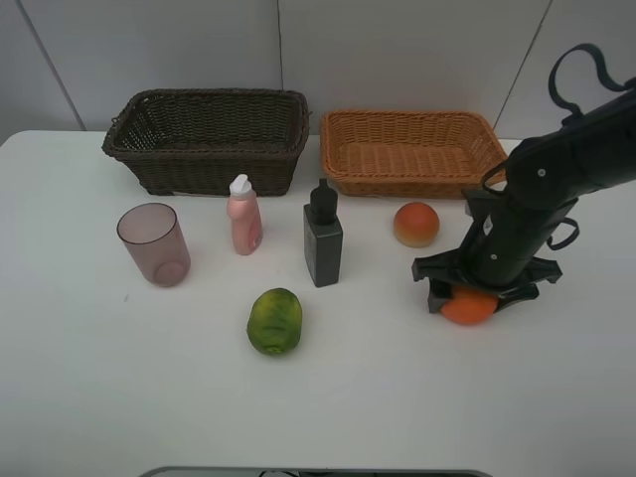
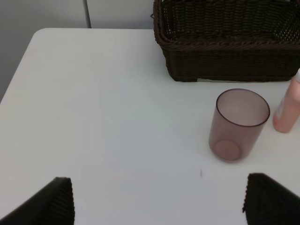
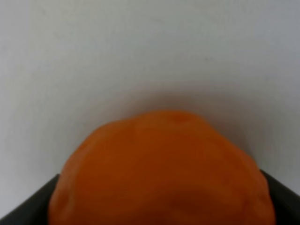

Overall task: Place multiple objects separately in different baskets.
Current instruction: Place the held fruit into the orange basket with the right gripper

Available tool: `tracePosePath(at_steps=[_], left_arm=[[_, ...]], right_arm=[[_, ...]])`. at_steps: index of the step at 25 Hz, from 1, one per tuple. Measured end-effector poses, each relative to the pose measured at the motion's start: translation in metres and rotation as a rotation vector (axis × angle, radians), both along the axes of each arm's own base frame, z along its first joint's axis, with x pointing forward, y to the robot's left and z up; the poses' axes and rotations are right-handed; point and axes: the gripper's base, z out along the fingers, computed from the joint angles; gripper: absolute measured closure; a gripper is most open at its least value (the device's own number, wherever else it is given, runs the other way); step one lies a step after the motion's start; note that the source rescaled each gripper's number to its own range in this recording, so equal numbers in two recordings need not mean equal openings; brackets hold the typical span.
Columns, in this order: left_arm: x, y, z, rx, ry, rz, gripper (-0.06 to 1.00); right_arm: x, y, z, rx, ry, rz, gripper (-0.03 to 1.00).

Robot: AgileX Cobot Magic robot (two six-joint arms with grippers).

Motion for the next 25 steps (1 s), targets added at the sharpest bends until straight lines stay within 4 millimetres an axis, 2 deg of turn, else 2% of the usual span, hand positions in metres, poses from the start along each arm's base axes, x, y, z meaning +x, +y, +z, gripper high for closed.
tracePosePath(at_steps=[10,13,16,19,25], left_arm=[[0.0,0.0,0.0,0.0,0.0,0.0,0.02],[0.0,0.0,0.0,0.0,0.0,0.0,0.02],[0.0,0.0,0.0,0.0,0.0,0.0,0.02],[0.0,0.0,0.0,0.0,0.0,0.0,0.02],[0.0,0.0,0.0,0.0,0.0,0.0,0.02]], right_arm=[[0.0,0.0,0.0,0.001,-0.003,0.0,0.16],[-0.001,-0.001,0.007,-0.01,0.002,0.005,0.16],[0.005,-0.001,0.03,-0.023,-0.027,0.018,0.16],[0.019,0.001,0.06,-0.035,-0.078,0.056,0.16],[0.07,-0.003,0.125,-0.021,-0.284,0.077,0.16]])
